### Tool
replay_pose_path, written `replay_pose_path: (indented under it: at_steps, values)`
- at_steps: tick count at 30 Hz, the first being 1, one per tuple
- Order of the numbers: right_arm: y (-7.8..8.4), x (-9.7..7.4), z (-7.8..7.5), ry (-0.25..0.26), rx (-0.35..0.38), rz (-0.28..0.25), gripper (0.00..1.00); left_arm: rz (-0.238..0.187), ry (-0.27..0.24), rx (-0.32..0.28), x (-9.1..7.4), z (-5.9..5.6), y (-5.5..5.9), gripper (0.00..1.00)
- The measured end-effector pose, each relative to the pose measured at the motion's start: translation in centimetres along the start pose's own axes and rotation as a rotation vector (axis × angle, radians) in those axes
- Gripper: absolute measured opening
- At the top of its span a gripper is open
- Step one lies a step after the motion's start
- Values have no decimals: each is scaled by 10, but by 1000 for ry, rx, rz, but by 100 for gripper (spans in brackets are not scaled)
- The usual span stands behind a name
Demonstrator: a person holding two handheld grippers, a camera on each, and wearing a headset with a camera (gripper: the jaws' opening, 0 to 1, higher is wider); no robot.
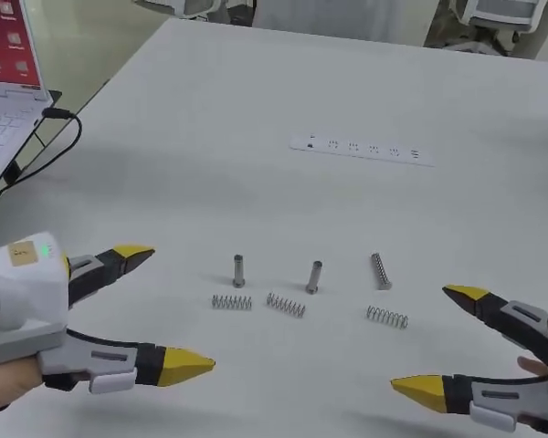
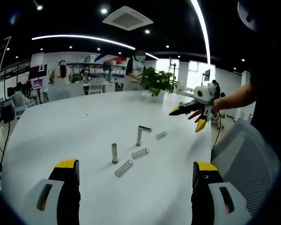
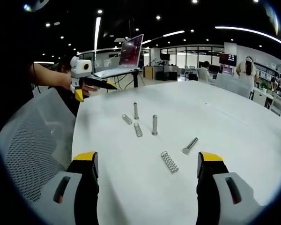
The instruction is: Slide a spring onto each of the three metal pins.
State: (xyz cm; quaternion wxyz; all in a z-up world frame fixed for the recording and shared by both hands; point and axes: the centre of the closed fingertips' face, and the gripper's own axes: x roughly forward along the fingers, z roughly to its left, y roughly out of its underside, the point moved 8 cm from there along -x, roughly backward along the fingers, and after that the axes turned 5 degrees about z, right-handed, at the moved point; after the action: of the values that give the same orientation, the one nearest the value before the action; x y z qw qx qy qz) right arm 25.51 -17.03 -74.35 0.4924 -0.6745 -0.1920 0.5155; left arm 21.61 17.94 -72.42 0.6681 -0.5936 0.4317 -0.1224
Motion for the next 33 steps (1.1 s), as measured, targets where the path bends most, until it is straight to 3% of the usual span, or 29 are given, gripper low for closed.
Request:
replay_pose_path:
  at_steps: [9, 12, 18, 33]
  values:
    - [-1, 2, 3, -10, -6, 12, 88, 0, 9, -3, 1, -3, -1, 98]
    - [0, 1, 3, -10, -4, 12, 88, 19, 8, -1, 1, -3, 2, 98]
    - [4, 1, 6, -19, -14, 34, 86, 7, 8, -7, 0, -3, 0, 98]
    - [7, 4, 0, -30, -51, 73, 87, 23, 4, -21, -4, -3, 3, 98]
